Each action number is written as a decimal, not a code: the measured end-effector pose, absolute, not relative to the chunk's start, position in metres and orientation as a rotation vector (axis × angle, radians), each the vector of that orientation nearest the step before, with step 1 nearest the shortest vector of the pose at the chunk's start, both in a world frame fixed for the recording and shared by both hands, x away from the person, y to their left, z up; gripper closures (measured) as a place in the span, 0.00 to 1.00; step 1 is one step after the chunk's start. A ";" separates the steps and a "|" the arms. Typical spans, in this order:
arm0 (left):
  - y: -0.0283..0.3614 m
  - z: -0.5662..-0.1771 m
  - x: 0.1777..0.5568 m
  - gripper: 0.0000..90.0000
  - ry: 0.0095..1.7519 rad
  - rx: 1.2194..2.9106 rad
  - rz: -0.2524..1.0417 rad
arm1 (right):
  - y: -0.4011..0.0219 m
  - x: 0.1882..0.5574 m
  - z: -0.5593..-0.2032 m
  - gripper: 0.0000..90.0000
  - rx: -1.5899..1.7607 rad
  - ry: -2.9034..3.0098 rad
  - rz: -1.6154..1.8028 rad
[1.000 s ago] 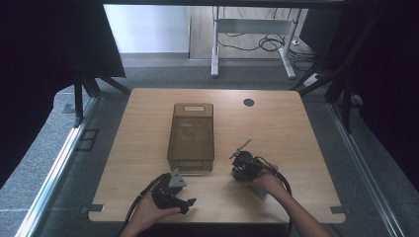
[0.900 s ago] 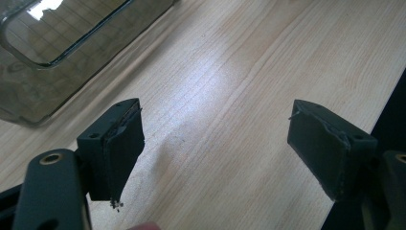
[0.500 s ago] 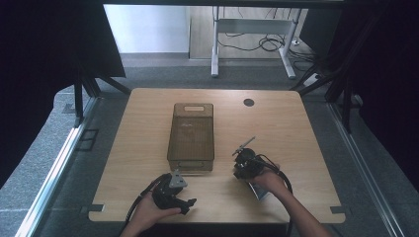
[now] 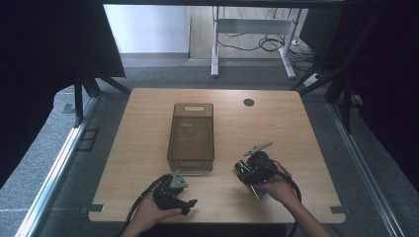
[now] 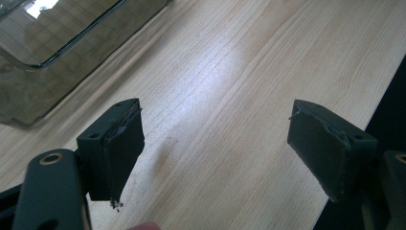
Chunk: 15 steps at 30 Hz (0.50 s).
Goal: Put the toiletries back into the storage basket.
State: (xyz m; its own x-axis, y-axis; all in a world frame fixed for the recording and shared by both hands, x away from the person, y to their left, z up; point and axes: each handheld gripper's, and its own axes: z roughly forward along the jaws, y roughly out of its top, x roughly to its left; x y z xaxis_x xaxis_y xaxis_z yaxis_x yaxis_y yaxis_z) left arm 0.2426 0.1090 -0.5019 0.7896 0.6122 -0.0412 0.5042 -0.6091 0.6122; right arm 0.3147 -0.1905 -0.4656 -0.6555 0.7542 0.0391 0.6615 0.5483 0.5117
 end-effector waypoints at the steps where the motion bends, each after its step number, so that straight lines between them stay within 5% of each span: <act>1: 0.109 -0.502 0.243 0.22 0.825 2.355 0.228 | -0.193 0.314 -0.464 0.41 1.213 2.585 0.737; 15: 0.111 -0.502 0.243 0.22 0.823 2.357 0.231 | -0.199 0.321 -0.473 0.31 1.346 2.624 0.536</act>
